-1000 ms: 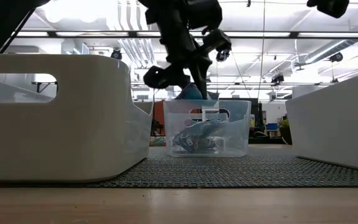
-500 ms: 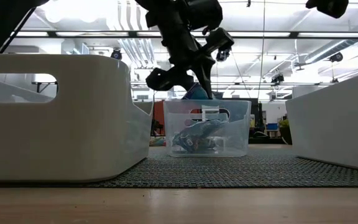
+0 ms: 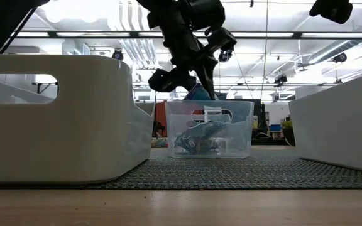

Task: Pick and place Granola Bars by type
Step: Put the blue granola bar into the transparent bin, then put the orange granola bar into the white bin

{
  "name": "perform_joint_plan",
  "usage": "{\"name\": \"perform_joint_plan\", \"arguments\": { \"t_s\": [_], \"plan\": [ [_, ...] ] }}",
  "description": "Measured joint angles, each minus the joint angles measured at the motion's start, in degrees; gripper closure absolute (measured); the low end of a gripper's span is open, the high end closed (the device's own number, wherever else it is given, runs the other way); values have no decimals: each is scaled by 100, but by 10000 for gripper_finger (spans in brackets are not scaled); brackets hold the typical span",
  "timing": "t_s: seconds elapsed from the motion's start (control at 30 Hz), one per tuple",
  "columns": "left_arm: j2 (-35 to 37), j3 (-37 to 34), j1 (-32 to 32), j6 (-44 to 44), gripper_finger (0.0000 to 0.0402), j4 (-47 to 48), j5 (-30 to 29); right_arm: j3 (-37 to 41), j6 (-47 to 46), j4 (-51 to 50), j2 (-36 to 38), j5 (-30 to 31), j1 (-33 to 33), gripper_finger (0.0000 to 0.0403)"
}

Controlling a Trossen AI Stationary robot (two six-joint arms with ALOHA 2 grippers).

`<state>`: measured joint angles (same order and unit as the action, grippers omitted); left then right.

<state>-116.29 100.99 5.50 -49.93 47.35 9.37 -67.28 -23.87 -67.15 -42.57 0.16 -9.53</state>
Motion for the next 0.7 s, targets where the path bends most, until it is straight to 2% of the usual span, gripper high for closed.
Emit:
{"name": "perform_joint_plan", "arguments": {
  "t_s": [0.27,0.57,0.7],
  "plan": [
    [0,0,2,101,326,-2,27,35,-14,10,4,0,0,394],
    [0,0,3,82,231,4,20,35,-12,12,9,-2,-1,394],
    [2,-1,4,290,207,4,72,35,-12,12,7,-1,1,394]
  ]
}}
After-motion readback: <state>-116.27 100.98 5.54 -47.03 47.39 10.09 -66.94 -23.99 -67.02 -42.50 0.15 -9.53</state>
